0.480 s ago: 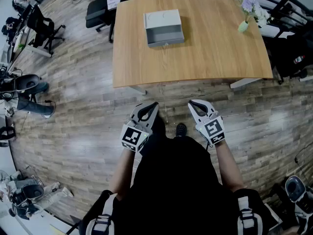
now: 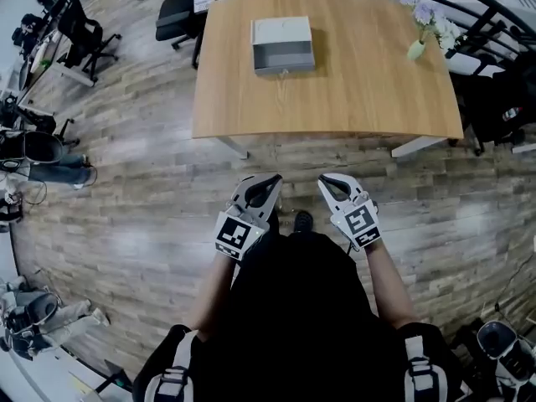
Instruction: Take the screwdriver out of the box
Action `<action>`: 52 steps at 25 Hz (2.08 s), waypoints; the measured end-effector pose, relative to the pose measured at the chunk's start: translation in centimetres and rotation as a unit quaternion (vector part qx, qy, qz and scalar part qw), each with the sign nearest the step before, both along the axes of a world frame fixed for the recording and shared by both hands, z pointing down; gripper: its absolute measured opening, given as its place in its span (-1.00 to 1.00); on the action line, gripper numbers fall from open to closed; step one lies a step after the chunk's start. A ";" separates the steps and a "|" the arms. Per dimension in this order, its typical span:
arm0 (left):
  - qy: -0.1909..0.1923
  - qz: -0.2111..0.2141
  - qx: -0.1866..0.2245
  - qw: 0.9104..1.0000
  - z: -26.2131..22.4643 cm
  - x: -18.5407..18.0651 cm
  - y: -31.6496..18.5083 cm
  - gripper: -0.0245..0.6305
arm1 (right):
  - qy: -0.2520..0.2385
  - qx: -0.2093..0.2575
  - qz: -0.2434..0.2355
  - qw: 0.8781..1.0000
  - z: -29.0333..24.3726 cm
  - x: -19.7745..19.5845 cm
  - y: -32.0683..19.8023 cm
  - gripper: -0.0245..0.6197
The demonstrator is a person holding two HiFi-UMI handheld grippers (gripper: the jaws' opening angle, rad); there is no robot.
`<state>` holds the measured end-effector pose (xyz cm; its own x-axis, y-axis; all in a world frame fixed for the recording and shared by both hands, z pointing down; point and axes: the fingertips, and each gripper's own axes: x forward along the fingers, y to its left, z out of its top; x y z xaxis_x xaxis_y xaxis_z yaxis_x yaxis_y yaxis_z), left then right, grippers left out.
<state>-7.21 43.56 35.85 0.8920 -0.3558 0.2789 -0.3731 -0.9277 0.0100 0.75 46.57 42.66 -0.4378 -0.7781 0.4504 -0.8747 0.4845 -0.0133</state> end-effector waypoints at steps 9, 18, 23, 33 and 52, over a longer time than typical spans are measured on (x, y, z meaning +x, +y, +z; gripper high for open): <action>-0.001 -0.005 -0.001 1.000 -0.1 -0.8 0.3 -0.86 | -0.009 0.009 0.008 1.000 -0.2 -0.1 0.3 -0.84; -0.005 0.013 -0.004 1.000 0.1 -1.2 -0.6 -0.86 | -0.002 0.021 0.045 0.999 -0.1 0.2 -0.9 -0.84; -0.003 0.029 -0.011 1.000 0.4 -1.6 -2.2 -0.86 | 0.001 0.011 0.062 0.998 0.1 -0.2 -2.2 -0.84; 0.008 0.045 -0.011 0.999 -0.4 -2.7 -8.6 -0.86 | 0.002 0.012 0.071 0.997 -1.0 -2.2 -8.1 -0.84; 0.015 0.096 -0.015 0.995 -0.2 -3.6 -19.3 -0.86 | 0.005 0.011 0.117 0.993 -0.7 -4.0 -18.0 -0.84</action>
<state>-10.84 24.29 35.61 0.9510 -0.1691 0.2589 -0.1876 -0.9811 0.0481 -3.23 28.54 41.99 -0.2384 -0.8682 0.4351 -0.9636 0.2671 0.0051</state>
